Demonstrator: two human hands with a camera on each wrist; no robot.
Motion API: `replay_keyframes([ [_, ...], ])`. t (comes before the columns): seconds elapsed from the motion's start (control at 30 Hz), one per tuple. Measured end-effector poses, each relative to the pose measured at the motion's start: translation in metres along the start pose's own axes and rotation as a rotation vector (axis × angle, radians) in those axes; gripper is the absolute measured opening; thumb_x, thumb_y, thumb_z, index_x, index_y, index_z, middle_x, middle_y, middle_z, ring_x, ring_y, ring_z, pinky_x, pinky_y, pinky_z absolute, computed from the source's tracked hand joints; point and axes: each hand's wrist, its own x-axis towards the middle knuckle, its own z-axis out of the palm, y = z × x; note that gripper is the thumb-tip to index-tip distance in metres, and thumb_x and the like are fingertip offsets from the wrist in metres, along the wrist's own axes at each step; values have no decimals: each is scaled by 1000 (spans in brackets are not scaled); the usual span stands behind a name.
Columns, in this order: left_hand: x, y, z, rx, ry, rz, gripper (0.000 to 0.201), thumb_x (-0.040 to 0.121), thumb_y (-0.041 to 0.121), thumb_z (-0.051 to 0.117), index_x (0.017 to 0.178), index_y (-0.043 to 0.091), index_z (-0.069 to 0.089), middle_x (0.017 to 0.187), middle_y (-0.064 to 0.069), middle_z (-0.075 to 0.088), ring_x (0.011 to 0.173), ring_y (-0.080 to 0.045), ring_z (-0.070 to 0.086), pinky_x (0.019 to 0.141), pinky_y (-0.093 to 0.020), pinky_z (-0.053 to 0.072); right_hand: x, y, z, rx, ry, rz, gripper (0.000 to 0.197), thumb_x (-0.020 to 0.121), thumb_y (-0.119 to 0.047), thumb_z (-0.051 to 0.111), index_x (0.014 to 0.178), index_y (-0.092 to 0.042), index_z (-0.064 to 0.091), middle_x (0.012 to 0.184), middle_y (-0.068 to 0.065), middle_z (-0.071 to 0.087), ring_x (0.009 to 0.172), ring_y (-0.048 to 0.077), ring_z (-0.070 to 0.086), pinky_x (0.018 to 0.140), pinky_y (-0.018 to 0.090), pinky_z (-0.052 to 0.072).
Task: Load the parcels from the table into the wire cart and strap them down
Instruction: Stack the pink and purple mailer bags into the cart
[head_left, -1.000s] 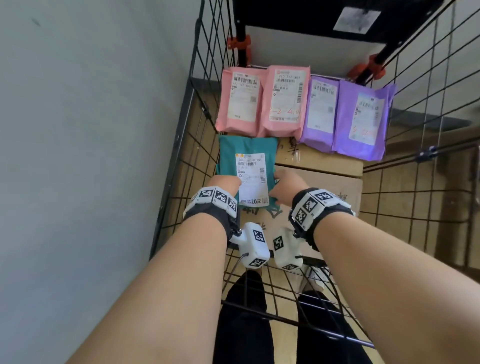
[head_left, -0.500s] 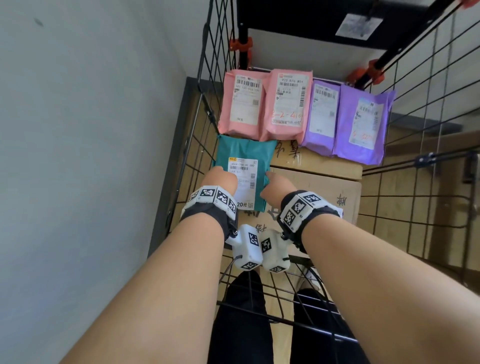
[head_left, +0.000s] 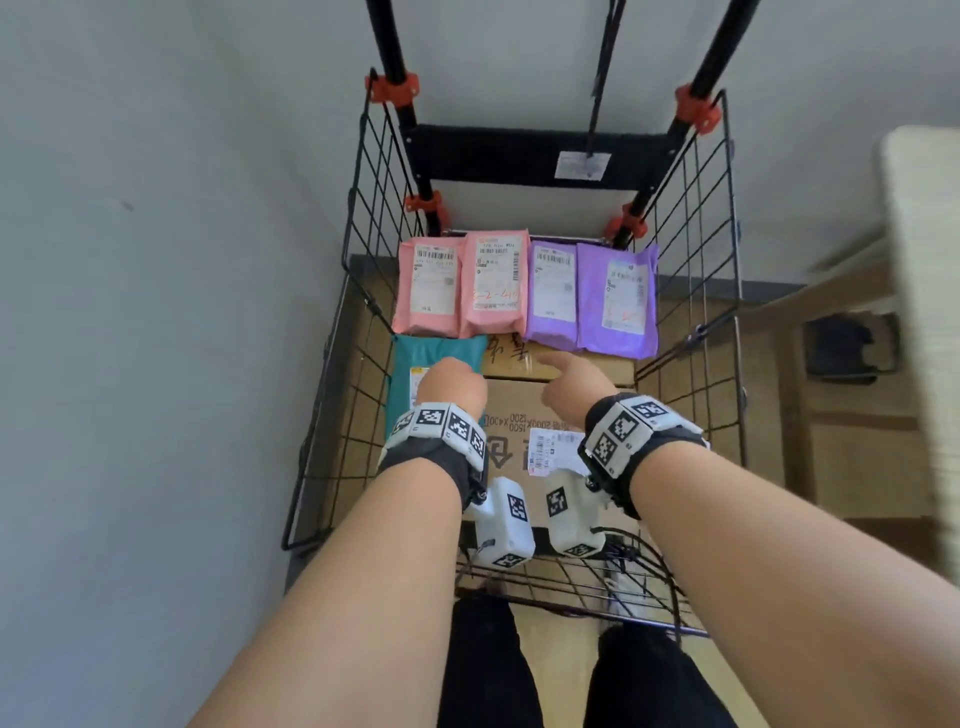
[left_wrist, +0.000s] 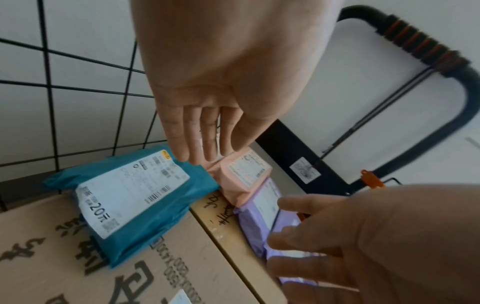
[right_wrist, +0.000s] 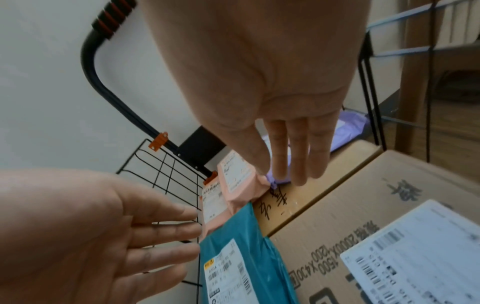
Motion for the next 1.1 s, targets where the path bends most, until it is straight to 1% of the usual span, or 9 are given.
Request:
replay_keyframes([
  [0.07,-22,20,9,21,20,23,31,93,4,38,108,-1,65,117,-17,63,108,-34,58,76,-30,38,-16,14,-19,11,32,-30,59,91,2,45,142,-27,42,96,0,52,61,10,47,49,20,39],
  [0.13,-45,41,18,1,44,34,31,93,4,38,107,2,66,117,-16,63,107,-33,59,76,-30,39,-36,28,-41,14,64,-49,57,90,0,45,141,-26,46,103,5,55,74,18,56,56,23,46],
  [0.23,-80,73,36,-43,91,41,34,94,6,38,115,5,64,122,-13,62,111,-32,58,78,-30,41,-67,47,-79,-26,127,-93,43,91,-4,48,131,-16,55,123,10,61,105,28,61,86,32,51],
  [0.33,-117,108,55,-98,116,79,35,95,8,40,121,11,61,129,-9,59,115,-30,56,87,-30,43,-95,72,-117,9,216,-117,34,91,-10,52,123,-16,61,126,7,61,113,25,59,98,34,48],
  [0.5,-173,174,82,-121,126,189,37,93,6,41,121,14,63,128,-7,60,116,-29,56,90,-30,44,-141,121,-188,68,347,-111,37,89,-4,47,117,-16,67,122,5,64,113,25,58,97,30,45],
  [0.67,-210,226,114,-126,73,312,34,92,8,45,119,18,63,127,-4,61,115,-25,57,92,-28,44,-179,185,-237,213,474,59,40,89,1,43,121,-15,62,124,10,61,114,30,57,94,31,45],
  [0.77,-222,253,133,-40,16,405,35,91,9,45,119,19,62,126,-2,61,116,-24,56,95,-30,45,-201,220,-256,271,550,148,42,88,0,42,124,-15,60,126,11,60,118,30,55,100,32,43],
  [0.87,-234,278,153,67,-49,493,35,90,9,45,119,20,62,125,-2,61,114,-23,56,93,-30,46,-220,248,-267,315,625,227,43,87,-2,44,124,-16,61,125,12,61,115,30,57,100,36,45],
  [1.1,-268,333,204,208,-156,619,37,91,10,42,121,18,62,124,-6,62,115,-25,57,92,-30,45,-258,322,-285,359,748,322,43,89,-3,45,128,-14,58,131,9,58,120,27,53,97,30,42],
])
